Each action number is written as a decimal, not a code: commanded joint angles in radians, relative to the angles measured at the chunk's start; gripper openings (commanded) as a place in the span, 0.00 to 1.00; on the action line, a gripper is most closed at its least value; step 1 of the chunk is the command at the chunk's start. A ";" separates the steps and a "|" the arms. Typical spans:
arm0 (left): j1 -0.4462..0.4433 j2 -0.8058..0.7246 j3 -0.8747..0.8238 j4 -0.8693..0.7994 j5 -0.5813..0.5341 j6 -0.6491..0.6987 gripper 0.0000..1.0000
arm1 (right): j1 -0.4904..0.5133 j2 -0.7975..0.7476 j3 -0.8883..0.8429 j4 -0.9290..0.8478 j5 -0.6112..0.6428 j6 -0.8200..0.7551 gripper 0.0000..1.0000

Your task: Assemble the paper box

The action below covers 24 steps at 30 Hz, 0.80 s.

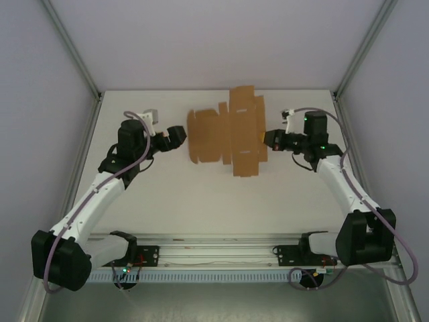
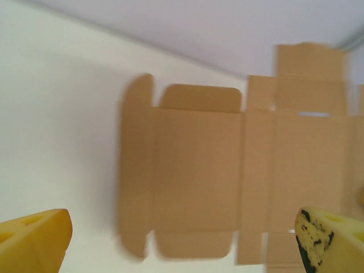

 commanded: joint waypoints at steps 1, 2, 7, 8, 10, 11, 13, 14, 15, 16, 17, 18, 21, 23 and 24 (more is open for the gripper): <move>0.009 -0.030 -0.035 -0.168 -0.184 0.052 1.00 | 0.056 0.044 0.025 -0.161 0.181 -0.200 0.00; 0.010 -0.032 -0.044 -0.166 -0.183 0.051 1.00 | 0.073 0.061 0.025 -0.171 0.222 -0.249 0.00; 0.014 -0.014 -0.045 -0.134 -0.161 0.055 1.00 | 0.208 0.132 0.094 -0.232 0.553 -0.455 0.00; 0.015 -0.004 -0.041 -0.120 -0.149 0.056 1.00 | 0.236 0.147 0.114 -0.235 0.614 -0.493 0.00; 0.016 0.019 -0.034 -0.099 -0.129 0.055 1.00 | 0.277 0.165 0.146 -0.230 0.677 -0.574 0.00; 0.017 0.035 -0.026 -0.087 -0.113 0.055 1.00 | 0.300 0.169 0.155 -0.215 0.709 -0.617 0.00; 0.017 0.069 -0.008 -0.070 -0.073 0.056 1.00 | 0.341 0.163 0.141 -0.140 0.775 -0.701 0.00; 0.018 0.091 0.004 -0.061 -0.051 0.053 1.00 | 0.363 0.157 0.125 -0.085 0.815 -0.745 0.00; 0.017 0.112 0.020 -0.058 -0.031 0.055 1.00 | 0.383 0.154 0.111 -0.034 0.858 -0.783 0.01; 0.016 0.134 0.039 -0.056 -0.008 0.056 1.00 | 0.401 0.153 0.101 0.009 0.892 -0.826 0.01; 0.016 0.159 0.060 -0.055 0.025 0.064 1.00 | 0.416 0.156 0.091 0.046 0.921 -0.883 0.01; 0.017 0.180 0.078 -0.050 0.063 0.077 1.00 | 0.433 0.162 0.081 0.088 0.960 -0.925 0.01; 0.017 0.231 0.117 0.001 0.192 0.082 1.00 | 0.497 0.200 0.045 0.187 1.097 -1.119 0.01; 0.016 0.257 0.133 0.053 0.244 0.050 1.00 | 0.534 0.233 0.014 0.261 1.178 -1.242 0.00; 0.017 0.271 0.142 0.067 0.247 0.040 1.00 | 0.546 0.247 0.000 0.294 1.196 -1.290 0.00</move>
